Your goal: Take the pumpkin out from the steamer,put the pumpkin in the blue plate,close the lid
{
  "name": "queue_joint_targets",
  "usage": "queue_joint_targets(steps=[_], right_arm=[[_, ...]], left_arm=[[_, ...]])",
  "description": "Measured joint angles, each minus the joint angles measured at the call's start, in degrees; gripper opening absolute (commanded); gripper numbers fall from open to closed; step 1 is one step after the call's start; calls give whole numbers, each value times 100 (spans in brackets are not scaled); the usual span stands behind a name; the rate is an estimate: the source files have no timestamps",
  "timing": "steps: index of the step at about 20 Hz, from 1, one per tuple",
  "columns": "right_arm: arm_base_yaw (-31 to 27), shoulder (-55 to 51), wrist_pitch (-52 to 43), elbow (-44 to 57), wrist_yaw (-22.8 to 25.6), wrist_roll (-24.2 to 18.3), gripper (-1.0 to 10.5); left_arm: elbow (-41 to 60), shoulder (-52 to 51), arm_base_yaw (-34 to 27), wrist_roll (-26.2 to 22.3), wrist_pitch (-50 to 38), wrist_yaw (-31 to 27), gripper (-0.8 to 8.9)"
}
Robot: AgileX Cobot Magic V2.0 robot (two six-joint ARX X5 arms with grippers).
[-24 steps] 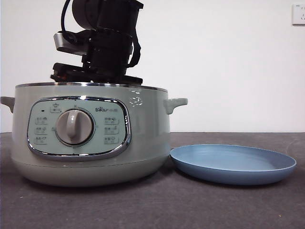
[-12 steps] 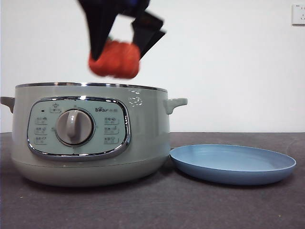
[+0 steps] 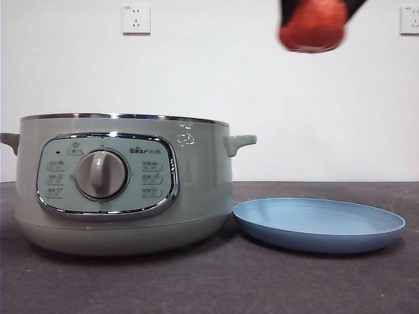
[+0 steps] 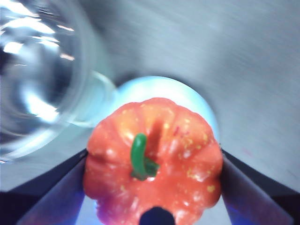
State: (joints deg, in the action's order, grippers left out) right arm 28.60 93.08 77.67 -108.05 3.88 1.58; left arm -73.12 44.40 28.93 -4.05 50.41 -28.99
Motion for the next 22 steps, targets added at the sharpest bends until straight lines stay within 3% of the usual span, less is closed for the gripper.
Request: queue_joint_targets(steps=[6, 14, 16, 19, 22], right_arm=[[-238, -1137, -131, 1602, 535, 227, -11], [-236, -1884, -2135, 3862, 507, 282, -11], [-236, -1779, -2780, 4334, 210, 291, -11], [-236, -1478, -3585, 4594, -448, 240, -11], [-232, -1119, -4116, 4594, -542, 186, -11]], left_arm=[[0, 0, 0, 2, -260, 177, -9], [0, 463, 0, 11, -380, 859, -9], [0, 595, 0, 11, -389, 1250, -9], [0, 789, 2, 13, -503, 1353, -9], [0, 824, 0, 13, -568, 1550, -9]])
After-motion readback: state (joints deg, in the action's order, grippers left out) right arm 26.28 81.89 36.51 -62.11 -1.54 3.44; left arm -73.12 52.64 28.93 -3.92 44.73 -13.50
